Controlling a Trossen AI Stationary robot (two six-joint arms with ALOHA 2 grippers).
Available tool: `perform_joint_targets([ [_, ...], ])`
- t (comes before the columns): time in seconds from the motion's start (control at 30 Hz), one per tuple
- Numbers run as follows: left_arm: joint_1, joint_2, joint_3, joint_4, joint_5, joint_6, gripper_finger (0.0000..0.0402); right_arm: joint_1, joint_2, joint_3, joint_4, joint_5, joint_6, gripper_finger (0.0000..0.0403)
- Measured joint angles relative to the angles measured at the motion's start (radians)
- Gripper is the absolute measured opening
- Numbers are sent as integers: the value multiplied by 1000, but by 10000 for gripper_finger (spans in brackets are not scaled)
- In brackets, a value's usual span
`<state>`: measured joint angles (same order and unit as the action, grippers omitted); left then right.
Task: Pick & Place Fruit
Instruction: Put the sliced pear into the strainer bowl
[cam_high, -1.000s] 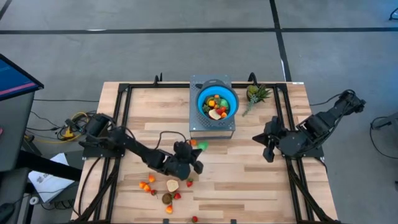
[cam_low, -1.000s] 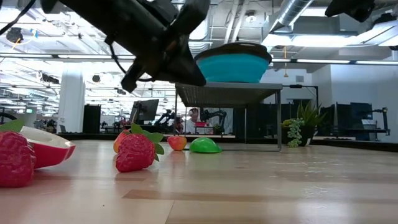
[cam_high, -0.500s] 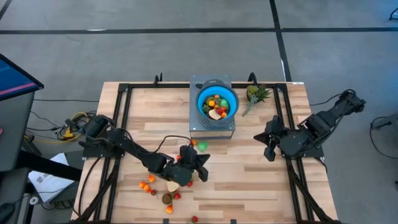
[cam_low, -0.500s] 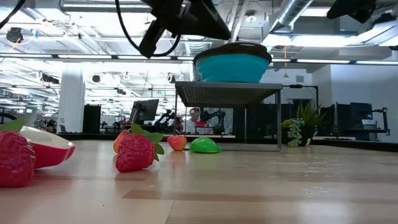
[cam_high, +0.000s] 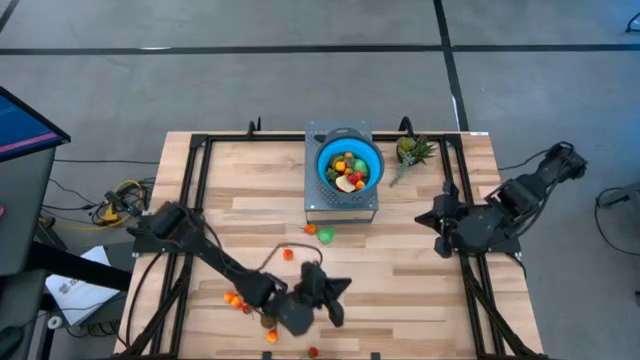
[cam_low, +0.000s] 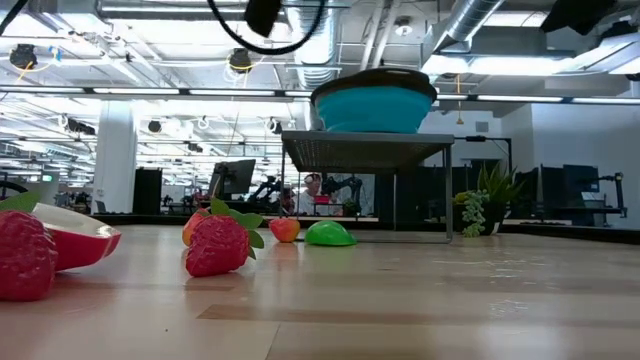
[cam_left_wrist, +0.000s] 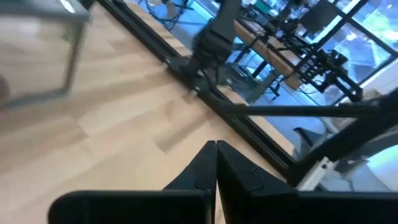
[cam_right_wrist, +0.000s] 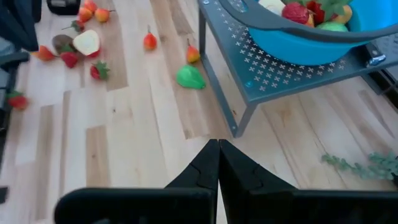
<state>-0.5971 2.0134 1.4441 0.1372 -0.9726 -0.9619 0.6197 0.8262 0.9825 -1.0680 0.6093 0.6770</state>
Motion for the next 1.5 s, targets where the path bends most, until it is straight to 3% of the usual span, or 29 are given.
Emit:
perform_joint_targets([
  [0.23,16,114,103,-28,-71,-11,1,9,-75,0,-5,3,-23,0],
  [0.4,72,78,104,-229,-76,-45,1,9,-121,0,-19,20,-23,0],
  [0.67,210,40,104,-626,157,-251,1,7,-141,0,-32,23,-23,0],
  [0.77,246,45,94,-635,202,-254,1,7,-140,0,-32,24,-23,0],
  [1.03,307,48,42,-657,192,-262,1,7,-140,0,-47,28,-23,0],
  [1.5,317,49,-70,-651,178,-340,1,7,-140,0,-55,99,-6,0],
])
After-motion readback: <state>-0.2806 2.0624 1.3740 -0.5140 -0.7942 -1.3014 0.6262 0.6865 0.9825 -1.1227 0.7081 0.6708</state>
